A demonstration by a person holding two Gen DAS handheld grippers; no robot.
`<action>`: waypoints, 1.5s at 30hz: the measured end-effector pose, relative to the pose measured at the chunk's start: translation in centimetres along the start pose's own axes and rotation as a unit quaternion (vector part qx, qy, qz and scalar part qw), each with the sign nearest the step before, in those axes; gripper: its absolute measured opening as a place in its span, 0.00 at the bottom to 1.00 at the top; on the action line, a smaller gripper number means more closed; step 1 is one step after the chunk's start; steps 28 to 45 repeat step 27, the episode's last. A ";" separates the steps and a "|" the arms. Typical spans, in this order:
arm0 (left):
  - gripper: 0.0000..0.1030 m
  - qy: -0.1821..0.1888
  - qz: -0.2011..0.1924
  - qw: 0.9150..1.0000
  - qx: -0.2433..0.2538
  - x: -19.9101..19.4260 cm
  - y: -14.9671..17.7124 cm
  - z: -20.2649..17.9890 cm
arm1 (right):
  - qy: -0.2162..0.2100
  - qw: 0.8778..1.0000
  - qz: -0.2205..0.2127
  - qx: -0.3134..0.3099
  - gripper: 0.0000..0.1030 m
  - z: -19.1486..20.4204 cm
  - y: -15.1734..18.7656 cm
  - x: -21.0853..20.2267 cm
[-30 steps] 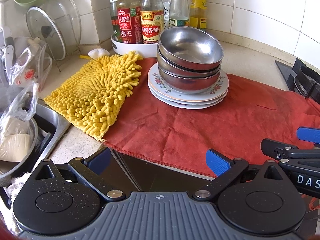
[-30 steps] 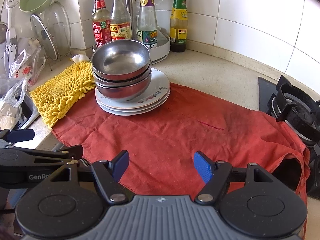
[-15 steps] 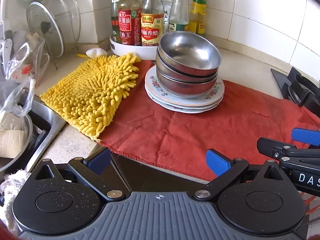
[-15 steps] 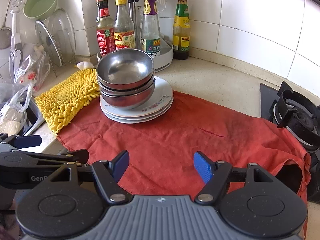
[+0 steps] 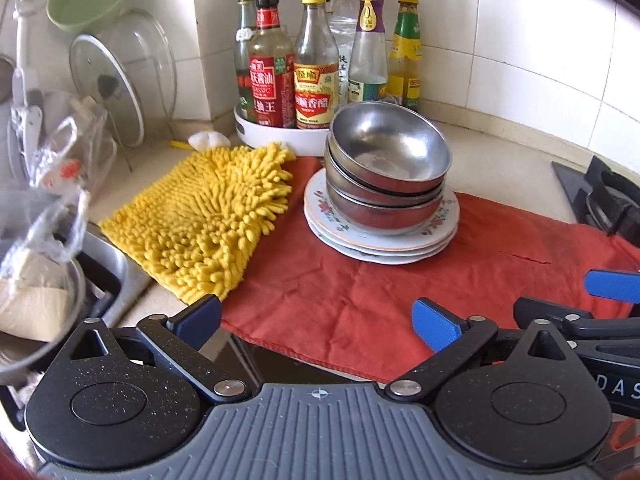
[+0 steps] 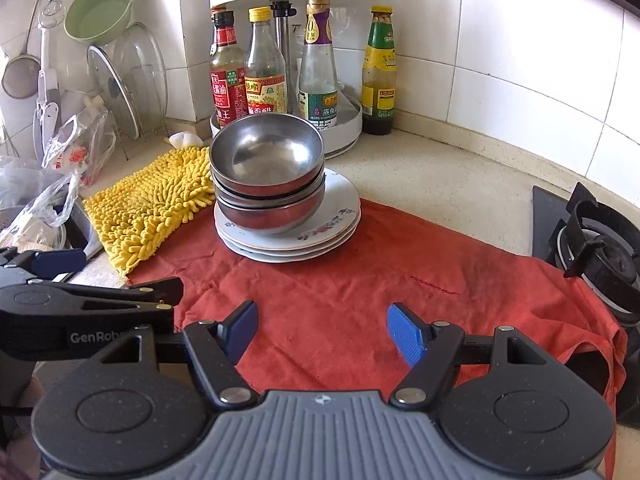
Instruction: Organize plates and bowls
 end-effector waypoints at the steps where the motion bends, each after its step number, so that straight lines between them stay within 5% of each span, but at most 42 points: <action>1: 1.00 -0.002 -0.001 1.000 0.001 0.0 0.0 0.0 | 0.000 1.000 0.001 0.000 0.67 0.0 0.0 0.1; 45: 1.00 0.013 -0.018 1.000 0.008 0.2 -0.6 -0.3 | 0.000 1.000 -0.004 0.008 0.67 -0.7 -0.3 0.1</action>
Point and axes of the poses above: each gripper's, at about its wrist camera, not at the fingertips, and x roughly the way its jaws point, z to its left, y to its underside, the point moved 6 cm from there along x, roughly the way its jaws point, and after that the axes turned 2 degrees about z, right-handed, at the moved point
